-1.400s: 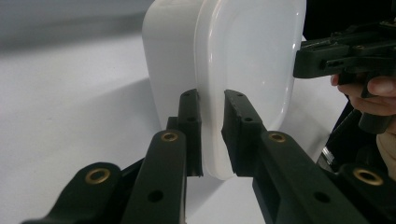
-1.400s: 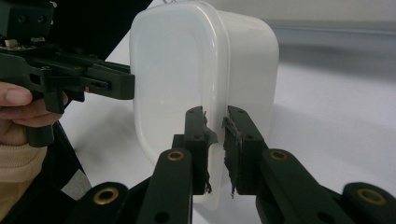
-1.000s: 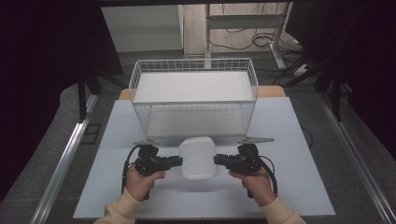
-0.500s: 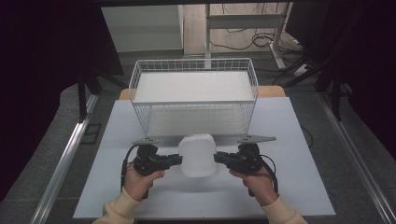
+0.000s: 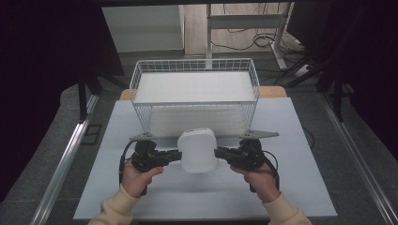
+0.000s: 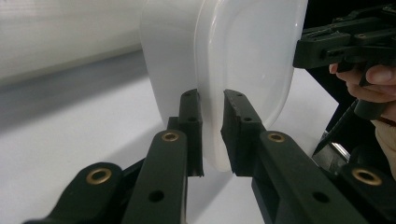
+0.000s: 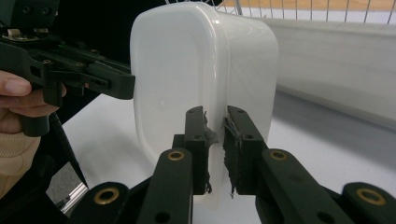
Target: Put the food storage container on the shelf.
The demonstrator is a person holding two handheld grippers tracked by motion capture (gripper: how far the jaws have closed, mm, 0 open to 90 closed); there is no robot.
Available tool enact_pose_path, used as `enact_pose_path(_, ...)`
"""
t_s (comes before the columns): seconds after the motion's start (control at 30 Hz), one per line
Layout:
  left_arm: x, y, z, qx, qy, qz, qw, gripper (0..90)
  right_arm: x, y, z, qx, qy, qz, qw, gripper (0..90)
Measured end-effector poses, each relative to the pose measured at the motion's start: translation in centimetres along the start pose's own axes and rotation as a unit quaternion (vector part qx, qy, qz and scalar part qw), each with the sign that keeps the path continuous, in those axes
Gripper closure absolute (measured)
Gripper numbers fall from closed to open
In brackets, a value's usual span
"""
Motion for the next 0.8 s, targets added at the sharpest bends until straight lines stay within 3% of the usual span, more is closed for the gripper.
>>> enact_pose_path(0.4, 1.4, -0.3, -2.0, -0.013, -0.004, -0.015, 0.9998, 79.2, 0.3, 0.2, -1.6, 0.006, -0.015, 0.001, 0.9999, 79.9)
enact_pose_path(0.8, 3.3, -1.1, -6.1, -0.036, -0.017, -0.026, 0.9989, 79.1, 2.2, 0.4, -5.8, 0.019, -0.038, 0.009, 0.9990, 79.9)
Point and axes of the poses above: each handheld gripper's, and its own axes: x roughly backward along the jaws, z roughly out of its underside, y roughly to its left, the point moved 5 cm from there along -x, roughly forward along the jaws, and after that the axes turned 8 degrees about y, right-handed, at the moved point
